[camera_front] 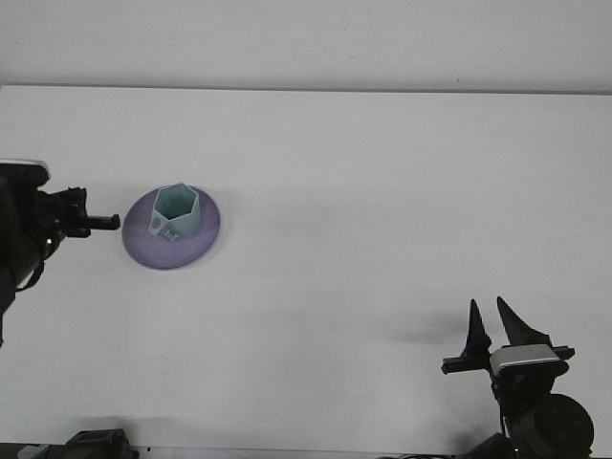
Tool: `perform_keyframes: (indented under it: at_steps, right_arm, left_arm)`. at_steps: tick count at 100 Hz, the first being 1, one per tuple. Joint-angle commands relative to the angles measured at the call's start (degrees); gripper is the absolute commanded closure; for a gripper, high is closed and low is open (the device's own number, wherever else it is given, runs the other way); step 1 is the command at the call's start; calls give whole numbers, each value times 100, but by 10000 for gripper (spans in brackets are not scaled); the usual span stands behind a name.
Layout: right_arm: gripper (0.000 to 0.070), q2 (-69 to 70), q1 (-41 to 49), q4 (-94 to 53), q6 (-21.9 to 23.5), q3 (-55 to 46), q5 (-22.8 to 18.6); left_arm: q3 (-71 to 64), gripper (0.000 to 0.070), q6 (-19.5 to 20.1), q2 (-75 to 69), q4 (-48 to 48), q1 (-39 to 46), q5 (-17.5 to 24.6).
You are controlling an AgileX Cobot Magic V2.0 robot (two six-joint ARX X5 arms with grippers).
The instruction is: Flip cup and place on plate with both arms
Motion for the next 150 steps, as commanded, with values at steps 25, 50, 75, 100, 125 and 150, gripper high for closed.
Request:
perform_keyframes:
  at_steps: [25,50,75,100,125,150]
  right_arm:
    - [700,33,33,535,-308,22,72]
    - [700,26,33,538,-509,22,68]
    - [700,26,33,509,-393,22,52]
    - [700,26,33,533,-402,22,52]
    - [700,26,33,535,-404,22,42]
    - [700,26,33,535,-404,22,42]
  left_arm:
    - [-4286,688,-444,-2310,3578,-262,133]
    - [-6063,688,-629,-3598,4817,-446,417]
    - [-6328,687,-719,-3836,4975,-444,391]
    - [-6321,686,-892,-3954,5034,-444,396]
    - [-6321,685,-892,-3989,5036,-444,396]
    - [-6334,685,-890,-4103,4992,-490,391]
